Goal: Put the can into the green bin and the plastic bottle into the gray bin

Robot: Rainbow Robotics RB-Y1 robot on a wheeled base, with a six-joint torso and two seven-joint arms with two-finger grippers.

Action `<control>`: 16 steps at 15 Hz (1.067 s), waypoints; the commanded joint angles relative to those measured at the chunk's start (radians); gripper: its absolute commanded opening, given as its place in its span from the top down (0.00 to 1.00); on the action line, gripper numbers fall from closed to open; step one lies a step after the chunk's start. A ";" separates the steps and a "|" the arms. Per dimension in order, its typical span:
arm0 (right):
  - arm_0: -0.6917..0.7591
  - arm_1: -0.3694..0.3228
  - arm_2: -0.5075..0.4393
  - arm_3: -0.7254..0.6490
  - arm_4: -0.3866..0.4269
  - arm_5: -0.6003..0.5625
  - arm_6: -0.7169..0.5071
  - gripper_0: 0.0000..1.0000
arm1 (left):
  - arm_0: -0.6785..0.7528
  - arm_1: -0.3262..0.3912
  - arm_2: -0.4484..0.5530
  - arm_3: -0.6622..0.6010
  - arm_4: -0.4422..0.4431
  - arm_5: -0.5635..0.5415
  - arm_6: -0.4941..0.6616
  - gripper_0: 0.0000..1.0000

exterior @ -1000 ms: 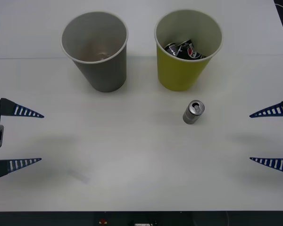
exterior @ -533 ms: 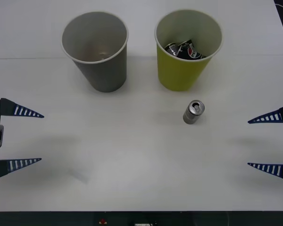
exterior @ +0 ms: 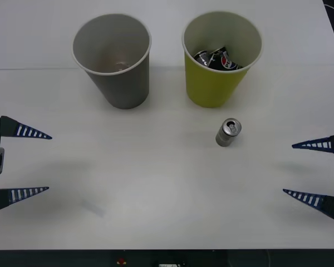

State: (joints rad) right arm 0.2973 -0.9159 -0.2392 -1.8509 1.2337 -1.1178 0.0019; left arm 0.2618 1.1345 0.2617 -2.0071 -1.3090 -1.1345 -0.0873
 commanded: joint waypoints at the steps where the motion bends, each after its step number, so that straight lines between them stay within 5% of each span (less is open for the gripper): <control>1: -0.010 0.065 -0.006 0.078 -0.036 -0.056 0.040 0.00 | 0.000 0.000 0.000 0.000 0.000 0.000 0.000 0.00; 6: -0.038 0.164 -0.015 0.274 -0.135 -0.096 0.280 0.00 | 0.000 0.000 0.000 0.000 0.000 0.000 0.000 0.00; 16: -0.228 0.373 -0.012 0.708 -0.163 -0.229 0.552 0.00 | 0.000 0.000 0.000 0.000 0.000 0.000 0.000 0.00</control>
State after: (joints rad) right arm 0.0841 -0.5532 -0.2516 -1.1740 1.0733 -1.3417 0.5355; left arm 0.2618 1.1345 0.2618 -2.0071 -1.3090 -1.1345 -0.0873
